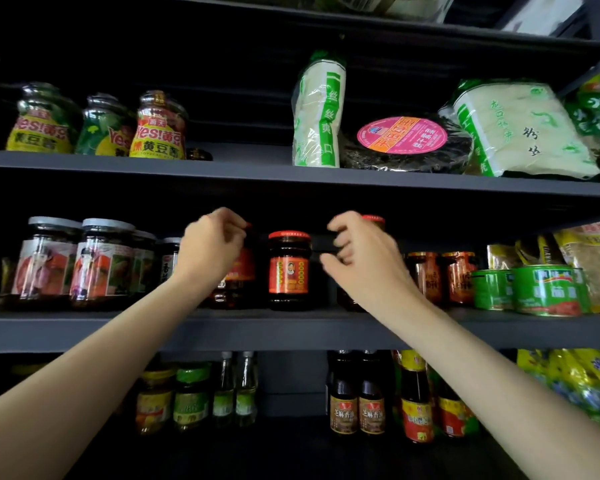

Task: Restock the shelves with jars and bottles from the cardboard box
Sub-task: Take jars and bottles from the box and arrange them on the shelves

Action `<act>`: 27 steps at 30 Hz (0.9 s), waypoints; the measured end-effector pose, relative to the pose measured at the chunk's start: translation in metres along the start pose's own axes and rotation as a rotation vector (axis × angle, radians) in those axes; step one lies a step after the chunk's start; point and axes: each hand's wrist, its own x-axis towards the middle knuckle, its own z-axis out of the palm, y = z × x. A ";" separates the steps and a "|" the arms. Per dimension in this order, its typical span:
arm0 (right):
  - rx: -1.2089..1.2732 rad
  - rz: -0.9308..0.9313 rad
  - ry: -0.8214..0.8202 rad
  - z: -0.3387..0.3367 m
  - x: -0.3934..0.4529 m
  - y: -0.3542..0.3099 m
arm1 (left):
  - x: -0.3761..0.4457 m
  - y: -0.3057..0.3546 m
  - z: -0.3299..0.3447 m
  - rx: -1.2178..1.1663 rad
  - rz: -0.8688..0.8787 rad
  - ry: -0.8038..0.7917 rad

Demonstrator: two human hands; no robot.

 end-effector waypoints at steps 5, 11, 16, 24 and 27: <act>0.037 0.240 -0.485 0.047 0.046 -0.016 | 0.002 -0.026 -0.002 0.181 -0.027 -0.095; 0.194 0.370 -0.459 0.075 0.061 -0.006 | 0.003 -0.039 0.007 0.068 -0.185 -0.347; 0.042 0.375 -0.419 0.091 0.066 -0.008 | 0.005 -0.044 0.009 0.048 -0.162 -0.347; 0.029 0.373 -0.428 0.087 0.061 -0.013 | 0.003 -0.042 0.008 0.132 -0.172 -0.349; 0.090 0.274 -0.304 0.061 0.047 -0.015 | -0.001 -0.037 0.005 0.209 -0.142 -0.277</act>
